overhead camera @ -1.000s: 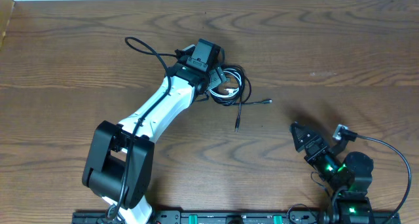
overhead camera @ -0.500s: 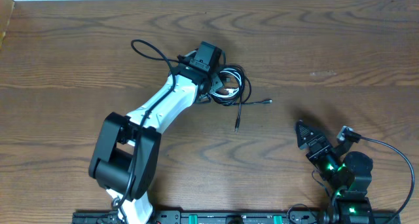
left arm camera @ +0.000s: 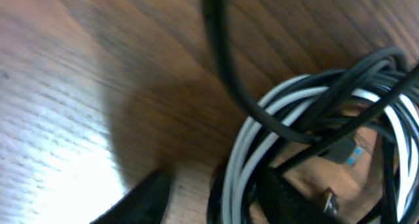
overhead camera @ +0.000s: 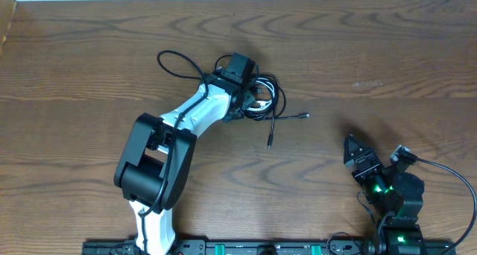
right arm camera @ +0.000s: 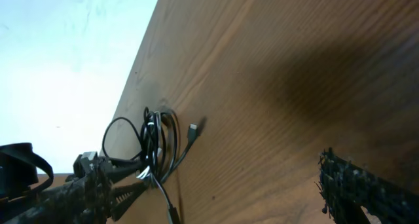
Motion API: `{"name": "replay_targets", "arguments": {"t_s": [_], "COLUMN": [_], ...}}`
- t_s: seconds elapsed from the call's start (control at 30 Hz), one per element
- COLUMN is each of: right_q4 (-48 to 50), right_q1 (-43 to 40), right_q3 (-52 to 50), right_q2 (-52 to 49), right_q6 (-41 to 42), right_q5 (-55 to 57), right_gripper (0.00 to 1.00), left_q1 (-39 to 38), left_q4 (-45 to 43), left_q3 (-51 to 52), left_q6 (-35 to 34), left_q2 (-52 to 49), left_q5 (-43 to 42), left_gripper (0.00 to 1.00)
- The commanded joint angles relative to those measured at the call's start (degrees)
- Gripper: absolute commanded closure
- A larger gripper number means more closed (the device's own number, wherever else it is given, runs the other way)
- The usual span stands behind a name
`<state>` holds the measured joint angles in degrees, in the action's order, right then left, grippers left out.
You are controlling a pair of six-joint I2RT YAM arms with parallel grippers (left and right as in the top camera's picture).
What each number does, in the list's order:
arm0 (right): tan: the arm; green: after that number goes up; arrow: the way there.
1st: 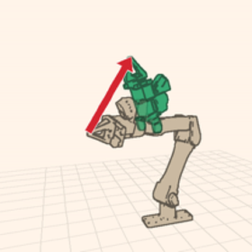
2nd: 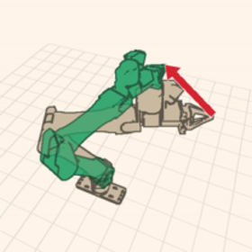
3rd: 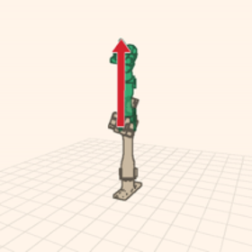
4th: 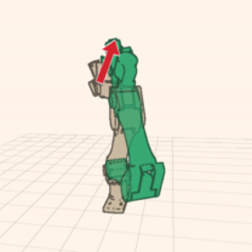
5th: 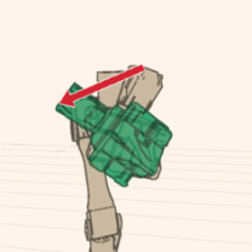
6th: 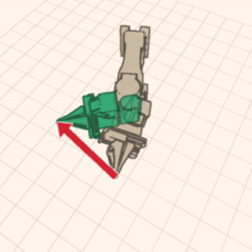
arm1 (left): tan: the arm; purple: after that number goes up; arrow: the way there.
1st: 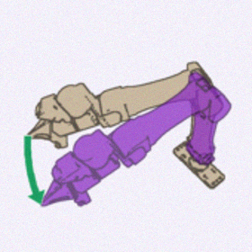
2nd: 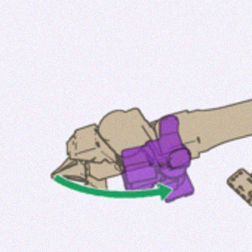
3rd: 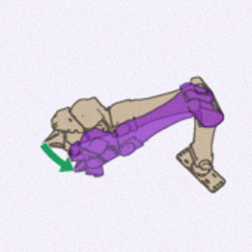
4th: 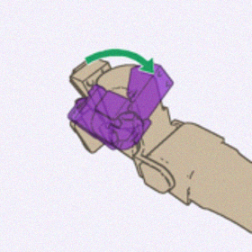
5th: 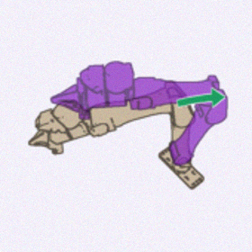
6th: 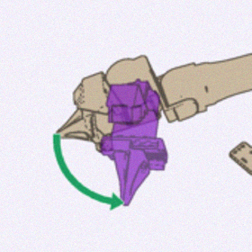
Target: Untangle cables
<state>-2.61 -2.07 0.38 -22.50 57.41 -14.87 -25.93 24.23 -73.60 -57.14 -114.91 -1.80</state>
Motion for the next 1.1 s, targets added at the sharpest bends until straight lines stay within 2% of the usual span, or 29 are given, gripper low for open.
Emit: {"name": "replay_targets", "arguments": {"t_s": [0.0,0.03,0.07,0.2,0.4,0.53,0.7,0.87,1.07], "right_q4": [-0.24,-0.24,-0.24,-0.17,2.47,8.74,8.94,6.54,3.61], "right_q1": [-0.09,-0.09,-0.09,-0.09,-0.13,-0.13,-0.09,-0.09,-0.09], "right_q3": [-0.07,-0.07,-0.07,-0.07,-0.07,-0.07,-0.07,-0.07,-0.07], "right_q2": [-0.02,-0.02,0.00,0.00,0.00,0.00,-0.02,-0.02,-0.02], "right_q6": [-0.90,-0.90,-0.90,-0.90,-1.05,-10.71,-11.52,-5.77,3.30], "right_q5": [1.31,1.29,1.27,1.22,-2.16,-9.40,-14.67,-12.83,-14.29], "right_gripper": [0.01,0.01,0.01,0.02,0.01,0.01,0.01,0.01,0.01], "left_q1": [0.09,0.09,0.11,1.01,5.55,9.01,11.98,13.64,14.14], "left_q4": [0.35,0.37,0.35,0.37,-1.49,-8.13,-11.13,-11.10,-11.10], "left_q3": [0.66,0.66,0.63,0.57,0.57,0.57,0.57,0.57,0.57], "left_q6": [-0.61,-0.59,-0.59,-2.89,-19.91,-20.96,-21.00,-21.59,-34.34], "left_q2": [-2.67,-2.69,-2.64,-1.44,2.03,3.58,4.02,4.09,4.09], "left_q5": [-1.03,-1.27,-1.73,-5.44,-23.12,-37.62,-51.76,-59.43,-62.73], "left_gripper": [0.75,0.89,0.92,0.92,0.93,0.92,0.92,0.92,0.92]}}
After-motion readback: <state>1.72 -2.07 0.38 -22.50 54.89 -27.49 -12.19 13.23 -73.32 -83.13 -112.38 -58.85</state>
